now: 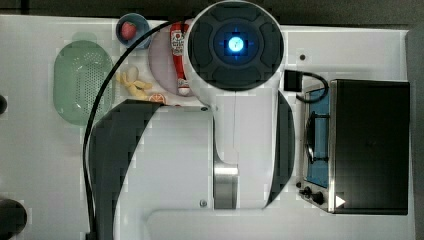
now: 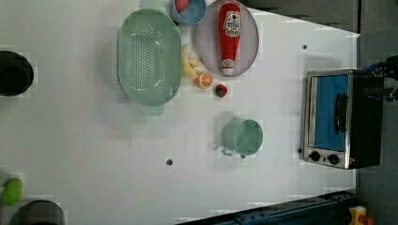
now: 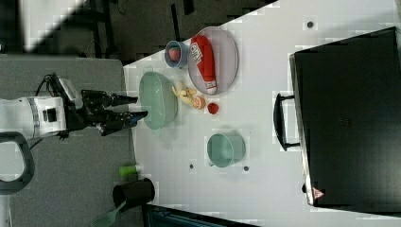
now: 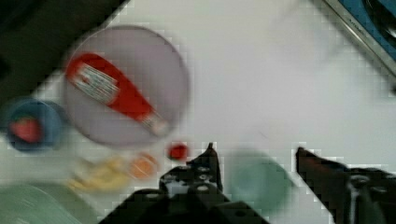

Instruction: Drag strainer backwards.

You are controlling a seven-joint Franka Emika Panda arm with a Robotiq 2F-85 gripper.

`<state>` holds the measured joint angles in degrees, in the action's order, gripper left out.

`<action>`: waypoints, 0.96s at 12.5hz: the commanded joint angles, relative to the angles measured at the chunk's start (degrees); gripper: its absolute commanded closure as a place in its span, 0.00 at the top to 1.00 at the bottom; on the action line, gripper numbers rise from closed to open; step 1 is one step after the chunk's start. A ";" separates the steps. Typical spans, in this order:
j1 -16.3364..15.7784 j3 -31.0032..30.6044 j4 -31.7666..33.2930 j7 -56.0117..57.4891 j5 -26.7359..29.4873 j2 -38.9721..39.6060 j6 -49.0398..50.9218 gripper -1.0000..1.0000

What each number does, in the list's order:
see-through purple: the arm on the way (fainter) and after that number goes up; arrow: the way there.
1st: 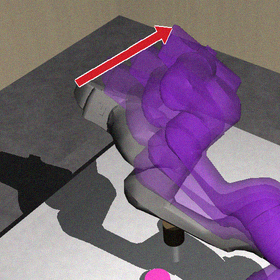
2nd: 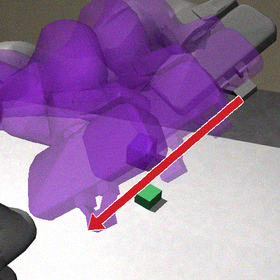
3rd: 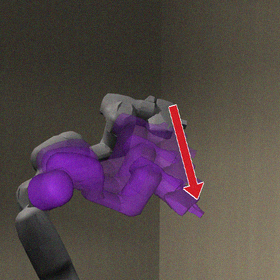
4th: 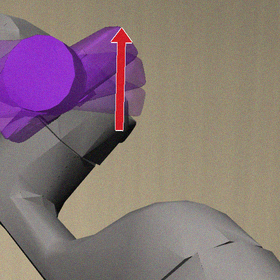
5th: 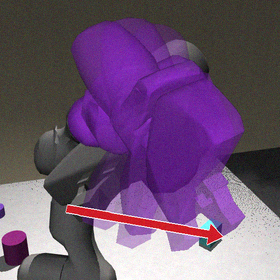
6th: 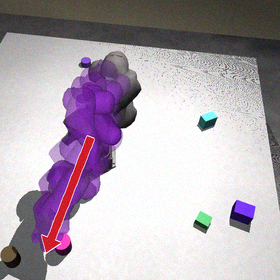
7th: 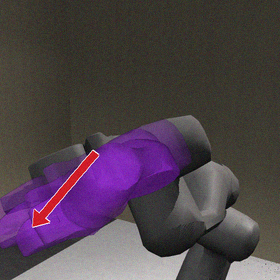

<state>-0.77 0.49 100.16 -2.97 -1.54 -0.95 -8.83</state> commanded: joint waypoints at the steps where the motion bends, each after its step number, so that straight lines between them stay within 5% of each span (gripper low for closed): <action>1: 2.01 0.56 -2.18 -2.37 -0.26 -14.27 17.57 0.79; 3: 1.56 -0.40 -2.18 -2.90 -0.04 -13.40 16.28 0.99; 7: -0.24 -5.42 -2.21 -11.26 -0.03 -8.37 9.63 1.00; 12: -2.52 -13.76 -2.42 -34.75 -0.04 2.16 -0.69 1.00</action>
<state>-1.30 -12.32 94.34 -27.60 -1.89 -0.89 -9.93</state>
